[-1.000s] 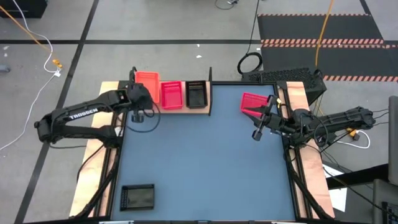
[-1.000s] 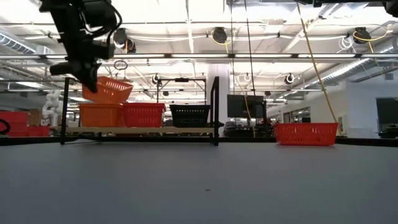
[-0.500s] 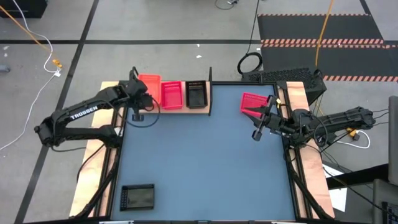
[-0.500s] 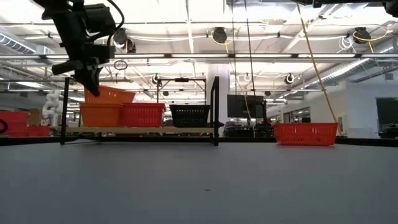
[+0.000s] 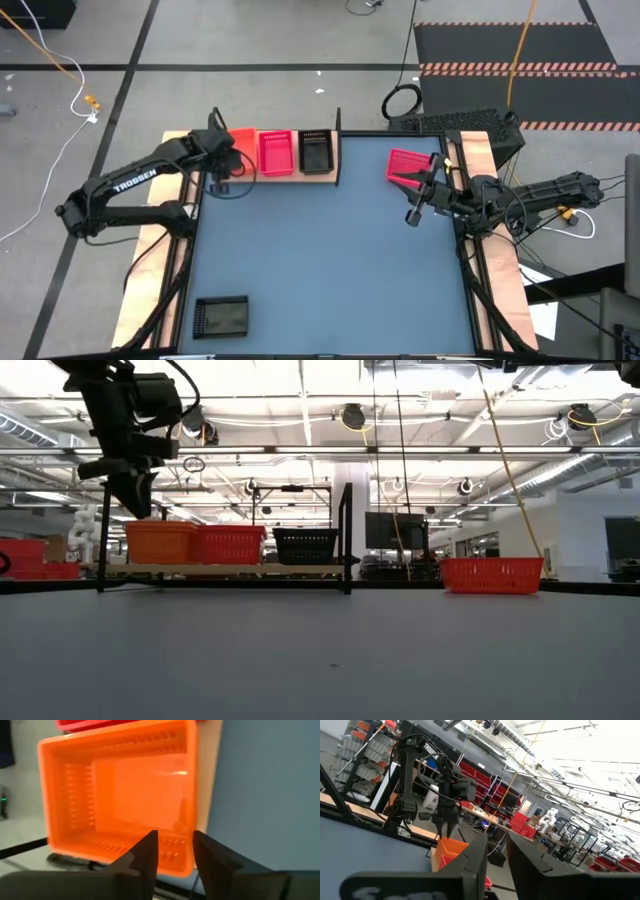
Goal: Stack baskets on shelf by color
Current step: Stack the orange bin on top of the stacked orange bins on the shelf, then stack the red bin on top of the stacked red bins on the shelf
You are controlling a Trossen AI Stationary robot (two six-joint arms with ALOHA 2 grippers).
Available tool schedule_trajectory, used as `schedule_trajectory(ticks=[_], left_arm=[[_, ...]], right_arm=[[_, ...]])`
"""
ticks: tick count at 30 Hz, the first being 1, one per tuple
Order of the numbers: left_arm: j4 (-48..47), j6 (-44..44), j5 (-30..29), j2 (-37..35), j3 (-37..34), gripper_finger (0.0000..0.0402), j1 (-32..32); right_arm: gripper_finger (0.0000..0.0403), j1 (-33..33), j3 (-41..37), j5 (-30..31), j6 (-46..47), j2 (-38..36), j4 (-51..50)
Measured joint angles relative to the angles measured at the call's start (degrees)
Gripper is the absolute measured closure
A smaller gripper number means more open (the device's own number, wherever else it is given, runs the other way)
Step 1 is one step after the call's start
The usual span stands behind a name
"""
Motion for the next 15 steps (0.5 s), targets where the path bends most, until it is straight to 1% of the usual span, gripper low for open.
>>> schedule_trajectory(ticks=[2, 6, 8, 11, 13, 15], left_arm=[[-0.17, 0.31, -1.19, -0.42, 0.46, 0.0262, 0.02], [2.15, 1.08, -1.26, -1.52, 3.52, 0.0241, -0.89], [7.92, -1.74, -0.35, -1.78, 5.47, 0.0237, -2.11], [21.56, -6.79, 3.62, -1.79, 6.58, 0.024, -4.26], [29.19, -7.07, 5.22, -0.1, 6.67, 0.025, -6.97], [34.98, -5.36, 5.74, 3.26, 6.67, 0.0263, -9.91]], right_arm=[[0.0337, 0.0, 0.02, -0.01, 0.08, 0.02, 0.0], [0.0337, 0.0, 0.02, 0.0, 0.19, 0.0, 0.3], [0.0337, 0.0, 0.02, -0.02, 1.03, 0.02, 1.05], [0.0337, 0.0, 0.02, 0.0, 3.43, 0.02, 3.11], [0.0337, 0.0, 0.02, 0.0, 5.18, 0.0, 4.21], [0.0337, 0.0, 0.02, 0.0, 6.52, 0.0, 4.88]])
